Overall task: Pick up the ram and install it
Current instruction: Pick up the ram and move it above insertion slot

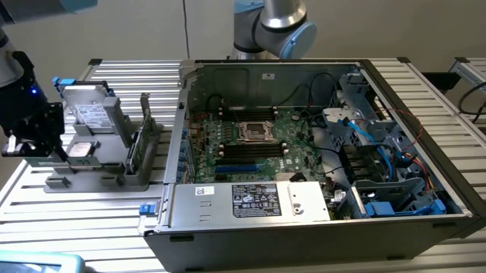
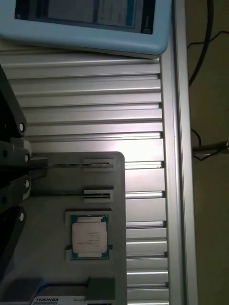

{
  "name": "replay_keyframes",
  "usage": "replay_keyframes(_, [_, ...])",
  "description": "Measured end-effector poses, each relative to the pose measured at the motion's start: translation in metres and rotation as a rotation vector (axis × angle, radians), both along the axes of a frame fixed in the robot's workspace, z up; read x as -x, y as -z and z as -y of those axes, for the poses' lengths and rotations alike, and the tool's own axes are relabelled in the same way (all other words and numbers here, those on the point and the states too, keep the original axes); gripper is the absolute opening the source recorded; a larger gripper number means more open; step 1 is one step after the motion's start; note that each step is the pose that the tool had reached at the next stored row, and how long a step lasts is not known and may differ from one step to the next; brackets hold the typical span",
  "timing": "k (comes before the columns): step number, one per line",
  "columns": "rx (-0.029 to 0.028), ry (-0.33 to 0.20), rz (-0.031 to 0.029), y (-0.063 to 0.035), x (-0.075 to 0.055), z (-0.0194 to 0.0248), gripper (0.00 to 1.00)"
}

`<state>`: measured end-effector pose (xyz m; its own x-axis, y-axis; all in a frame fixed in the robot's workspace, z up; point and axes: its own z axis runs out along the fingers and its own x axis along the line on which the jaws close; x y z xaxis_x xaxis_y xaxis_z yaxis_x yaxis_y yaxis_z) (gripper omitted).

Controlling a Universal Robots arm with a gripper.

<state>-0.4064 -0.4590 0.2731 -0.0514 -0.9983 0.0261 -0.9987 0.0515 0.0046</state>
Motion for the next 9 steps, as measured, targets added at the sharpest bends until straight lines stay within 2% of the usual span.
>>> replay_keyframes(6, [0.0000, 0.000, 0.0000, -0.0272, 0.002, 0.0008, 0.12])
replay_keyframes(9, [-0.0001, 0.000, -0.0020, -0.0411, 0.000, 0.0047, 0.12])
